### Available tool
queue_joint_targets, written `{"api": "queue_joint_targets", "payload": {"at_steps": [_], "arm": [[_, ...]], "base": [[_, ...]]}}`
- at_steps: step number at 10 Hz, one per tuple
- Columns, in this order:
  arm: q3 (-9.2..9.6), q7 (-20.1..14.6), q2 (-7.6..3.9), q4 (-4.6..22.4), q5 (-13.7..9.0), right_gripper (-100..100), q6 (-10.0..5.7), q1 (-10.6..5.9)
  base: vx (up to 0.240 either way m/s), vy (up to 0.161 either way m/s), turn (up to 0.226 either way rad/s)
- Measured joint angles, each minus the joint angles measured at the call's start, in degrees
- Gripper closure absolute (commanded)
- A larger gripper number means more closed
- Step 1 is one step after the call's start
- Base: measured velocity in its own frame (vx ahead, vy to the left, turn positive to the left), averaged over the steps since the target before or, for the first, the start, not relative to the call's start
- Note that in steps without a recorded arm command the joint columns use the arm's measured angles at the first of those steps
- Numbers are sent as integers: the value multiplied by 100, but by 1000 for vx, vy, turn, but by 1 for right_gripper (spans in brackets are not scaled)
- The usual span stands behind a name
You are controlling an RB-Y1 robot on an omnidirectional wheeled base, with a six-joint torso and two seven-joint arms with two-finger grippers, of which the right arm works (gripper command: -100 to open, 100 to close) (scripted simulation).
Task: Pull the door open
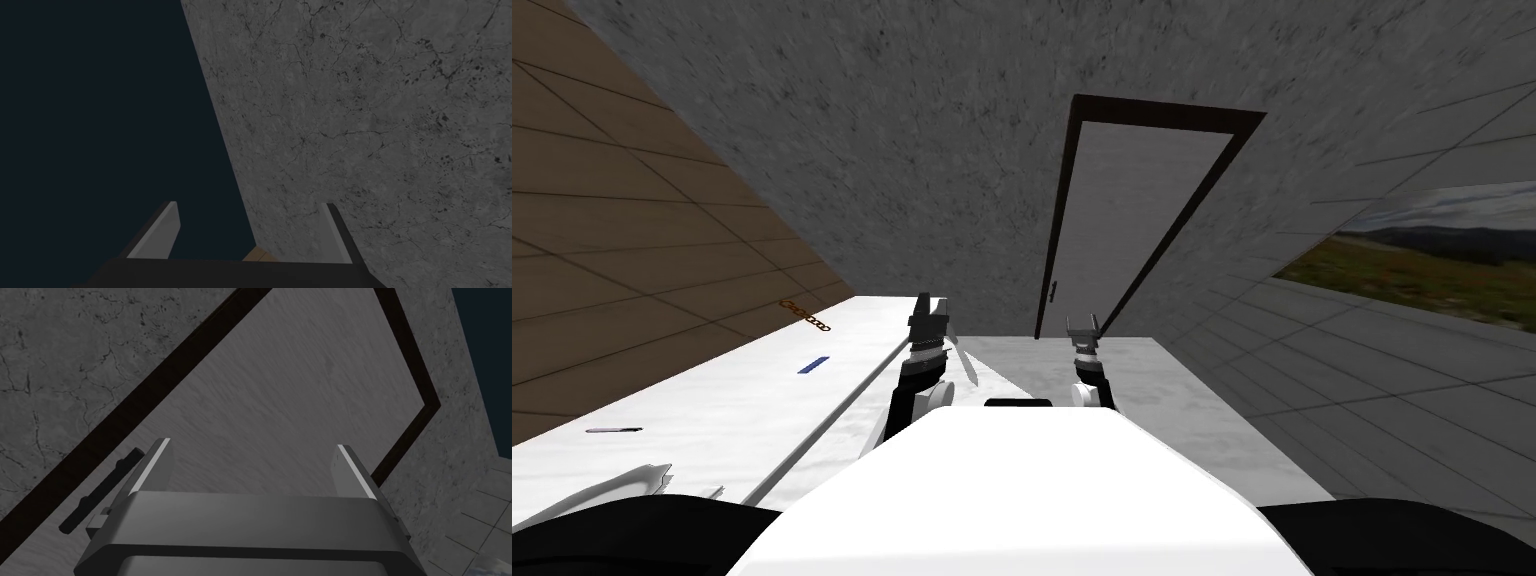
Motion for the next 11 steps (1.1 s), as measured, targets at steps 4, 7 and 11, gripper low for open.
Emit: {"api": "queue_joint_targets", "payload": {"at_steps": [4, 7, 11], "arm": [[147, -505, -136, 605, -357, -100, -123, -168], [254, -873, -231, 1004, -628, -100, -170, -287], [398, -1387, -378, 1562, -989, -100, -280, -421]], "base": [[97, -26, 66], [91, -16, 74], [102, -27, 64]]}}
